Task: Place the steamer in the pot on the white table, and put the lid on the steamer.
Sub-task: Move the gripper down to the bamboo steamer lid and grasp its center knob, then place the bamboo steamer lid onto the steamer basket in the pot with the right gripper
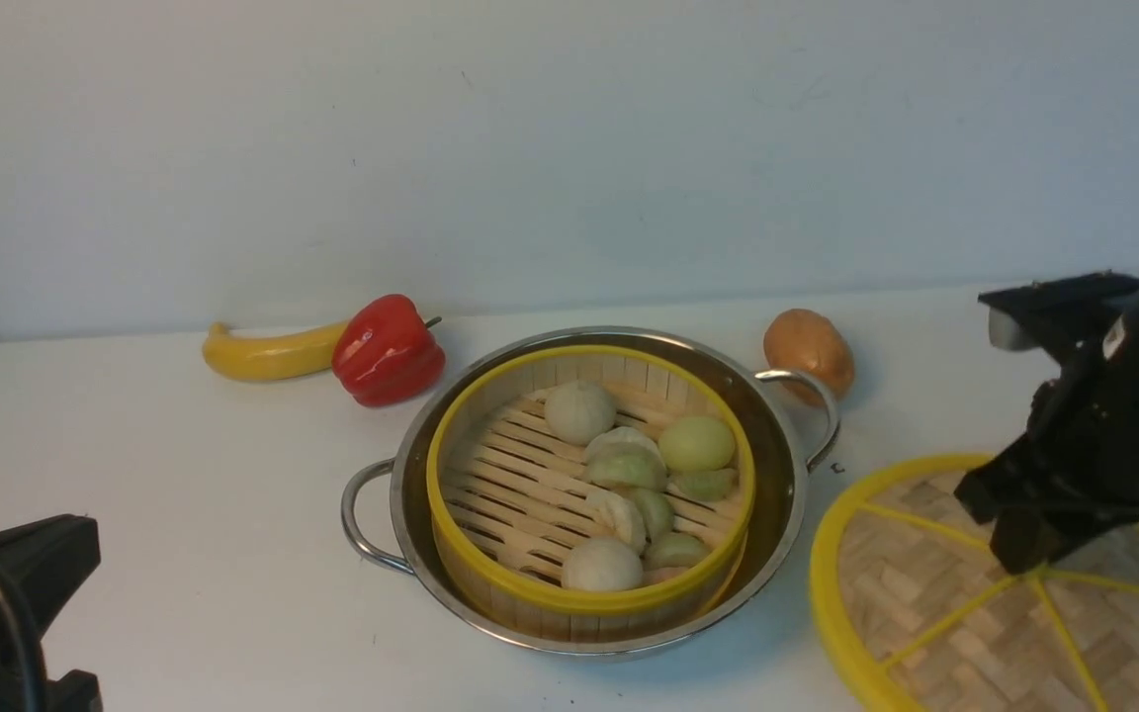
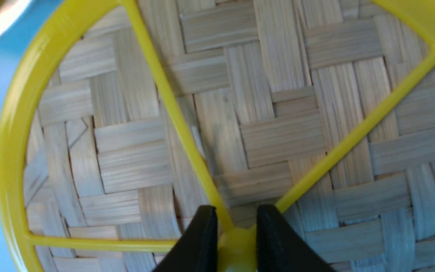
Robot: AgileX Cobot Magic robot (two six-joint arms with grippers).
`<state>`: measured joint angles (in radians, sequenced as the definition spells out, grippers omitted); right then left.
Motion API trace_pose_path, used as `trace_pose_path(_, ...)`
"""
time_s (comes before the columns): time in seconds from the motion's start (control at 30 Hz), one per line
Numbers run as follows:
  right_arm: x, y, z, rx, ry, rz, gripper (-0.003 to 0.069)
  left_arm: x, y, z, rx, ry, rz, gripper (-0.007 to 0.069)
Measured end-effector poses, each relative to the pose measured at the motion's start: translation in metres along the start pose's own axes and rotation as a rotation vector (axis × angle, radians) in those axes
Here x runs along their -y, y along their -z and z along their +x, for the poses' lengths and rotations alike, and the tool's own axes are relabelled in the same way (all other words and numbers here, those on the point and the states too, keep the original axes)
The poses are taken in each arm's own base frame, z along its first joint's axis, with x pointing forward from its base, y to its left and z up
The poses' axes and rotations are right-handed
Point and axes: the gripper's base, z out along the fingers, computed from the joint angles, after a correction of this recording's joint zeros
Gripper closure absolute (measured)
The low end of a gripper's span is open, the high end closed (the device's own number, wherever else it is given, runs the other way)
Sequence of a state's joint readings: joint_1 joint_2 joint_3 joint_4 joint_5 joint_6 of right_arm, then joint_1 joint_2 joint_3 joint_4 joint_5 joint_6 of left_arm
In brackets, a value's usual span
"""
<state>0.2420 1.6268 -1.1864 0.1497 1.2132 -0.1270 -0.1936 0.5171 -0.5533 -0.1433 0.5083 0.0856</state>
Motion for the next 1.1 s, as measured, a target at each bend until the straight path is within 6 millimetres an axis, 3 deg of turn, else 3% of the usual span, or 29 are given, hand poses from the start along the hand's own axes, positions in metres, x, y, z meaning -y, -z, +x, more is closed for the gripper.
trace_pose_path(0.33,0.005,0.044,-0.015,0.136,0.001,0.109,0.0515,0.0,0.0,0.0,0.0,0.0,0.0,0.0625)
trace_pose_path(0.63,-0.019,0.08,-0.046,0.296,0.011,-0.04,0.0516,0.0,0.0,0.0,0.0,0.001,0.001,0.0625)
trace_pose_path(0.77,-0.043,0.076,-0.066,0.306,0.078,-0.062,0.0516,0.0,0.0,0.0,-0.002,0.001,0.001,0.0625)
trace_pose_path(0.87,-0.089,0.06,-0.091,0.296,0.182,-0.091,0.0516,0.0,0.0,0.0,-0.003,0.0,0.0,0.0625)
trace_pose_path(1.0,-0.125,0.051,-0.109,0.315,0.258,-0.105,0.0516,0.0,0.0,0.0,-0.003,-0.002,0.0,0.0625)
trace_pose_path(1.1,-0.14,0.046,-0.117,0.323,0.277,-0.117,0.0516,0.0,0.0,0.0,-0.003,-0.002,0.0,0.0625)
